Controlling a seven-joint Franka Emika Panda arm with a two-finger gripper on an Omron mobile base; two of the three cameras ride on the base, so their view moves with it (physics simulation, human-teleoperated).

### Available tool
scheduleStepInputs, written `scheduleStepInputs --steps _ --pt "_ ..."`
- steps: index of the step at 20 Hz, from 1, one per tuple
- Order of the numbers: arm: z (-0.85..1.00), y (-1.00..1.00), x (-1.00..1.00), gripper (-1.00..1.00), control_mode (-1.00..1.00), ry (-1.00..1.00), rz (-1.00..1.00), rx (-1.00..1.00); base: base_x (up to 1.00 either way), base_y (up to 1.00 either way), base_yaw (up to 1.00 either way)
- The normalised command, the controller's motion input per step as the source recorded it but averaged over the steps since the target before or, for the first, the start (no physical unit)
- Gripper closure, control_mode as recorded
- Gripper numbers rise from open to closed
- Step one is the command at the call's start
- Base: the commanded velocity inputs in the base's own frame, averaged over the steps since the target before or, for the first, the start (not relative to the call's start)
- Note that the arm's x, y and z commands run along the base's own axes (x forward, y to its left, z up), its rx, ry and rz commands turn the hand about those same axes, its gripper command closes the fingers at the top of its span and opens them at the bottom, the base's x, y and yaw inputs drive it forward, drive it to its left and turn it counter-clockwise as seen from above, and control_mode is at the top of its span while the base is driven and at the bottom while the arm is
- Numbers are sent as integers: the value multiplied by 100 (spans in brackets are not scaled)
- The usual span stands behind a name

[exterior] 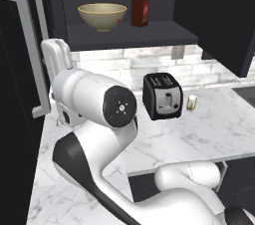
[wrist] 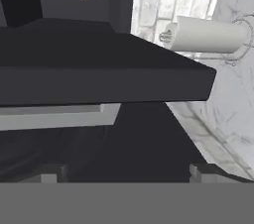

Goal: Pick the mug and place it in the sink. Pick the bowl and place it in the open cabinet and then close the cabinet.

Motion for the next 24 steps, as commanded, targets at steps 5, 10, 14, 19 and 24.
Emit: scheduleStepInputs --steps 5,10,14,19,24 --pt "-7 0 46 -100 -100 0 0 0 0 0 0" --pt "-18 0 43 -100 -100 0 0 0 0 0 0" --pt "-20 0 47 -100 -100 0 0 0 0 0 0" --pt "-17 0 46 -100 -100 0 0 0 0 0 0" --pt "-4 -3 48 -100 -100 0 0 0 0 0 0"
